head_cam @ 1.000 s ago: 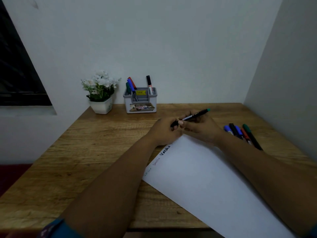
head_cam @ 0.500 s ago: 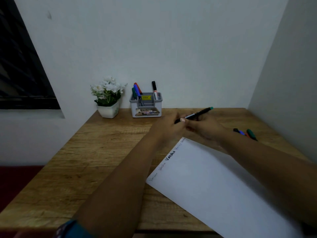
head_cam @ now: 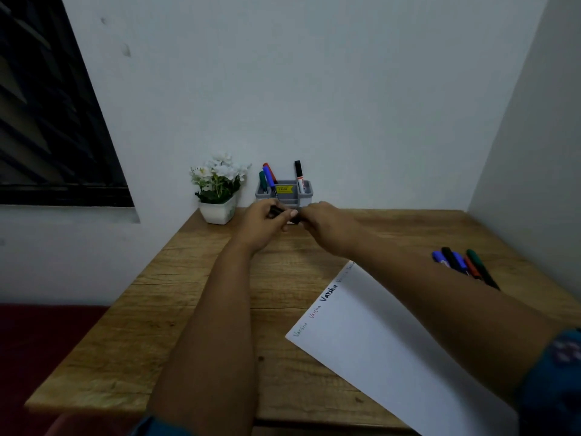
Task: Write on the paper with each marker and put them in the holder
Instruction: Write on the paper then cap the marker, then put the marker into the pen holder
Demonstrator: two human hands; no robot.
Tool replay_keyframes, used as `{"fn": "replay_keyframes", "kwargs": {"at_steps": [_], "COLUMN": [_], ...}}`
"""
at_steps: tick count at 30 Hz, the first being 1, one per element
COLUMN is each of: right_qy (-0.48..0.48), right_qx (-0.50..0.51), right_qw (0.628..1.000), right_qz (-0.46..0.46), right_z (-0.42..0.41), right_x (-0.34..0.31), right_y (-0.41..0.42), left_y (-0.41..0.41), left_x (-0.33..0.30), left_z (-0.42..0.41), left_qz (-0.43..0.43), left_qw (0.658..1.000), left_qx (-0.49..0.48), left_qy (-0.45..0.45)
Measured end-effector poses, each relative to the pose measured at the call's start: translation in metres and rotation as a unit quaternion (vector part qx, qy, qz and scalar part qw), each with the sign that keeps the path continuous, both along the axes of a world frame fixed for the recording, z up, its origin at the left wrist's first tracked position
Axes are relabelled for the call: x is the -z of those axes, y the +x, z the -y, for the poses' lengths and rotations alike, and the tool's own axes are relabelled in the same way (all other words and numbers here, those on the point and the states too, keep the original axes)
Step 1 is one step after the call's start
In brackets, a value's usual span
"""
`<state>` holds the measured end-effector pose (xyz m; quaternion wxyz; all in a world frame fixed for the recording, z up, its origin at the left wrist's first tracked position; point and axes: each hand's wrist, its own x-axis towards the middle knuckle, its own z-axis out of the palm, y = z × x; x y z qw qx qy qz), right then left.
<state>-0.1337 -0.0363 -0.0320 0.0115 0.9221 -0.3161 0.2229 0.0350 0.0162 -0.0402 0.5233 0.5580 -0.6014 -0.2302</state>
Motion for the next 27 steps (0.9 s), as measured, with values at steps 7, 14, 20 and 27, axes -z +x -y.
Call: {"fn": "replay_keyframes", "kwargs": {"at_steps": [7, 14, 20, 27], "right_qy": [0.067, 0.118, 0.078, 0.009], "right_qx": [-0.058, -0.016, -0.009, -0.005], "right_qw": [0.995, 0.988, 0.968, 0.971], "right_qz": [0.049, 0.099, 0.237, 0.240], "right_z": [0.013, 0.044, 0.066, 0.084], "right_x": [-0.008, -0.028, -0.057, -0.040], "right_y": [0.036, 0.062, 0.085, 0.124], "left_y": [0.008, 0.023, 0.025, 0.029], "left_x": [0.000, 0.023, 0.048, 0.054], "left_z": [0.007, 0.023, 0.041, 0.044], "left_qz": [-0.157, -0.366, -0.269, -0.233], "left_qw": [0.985, 0.905, 0.910, 0.910], "left_qx": [-0.017, -0.199, -0.307, -0.330], "left_qy": [-0.063, -0.081, -0.066, -0.092]}}
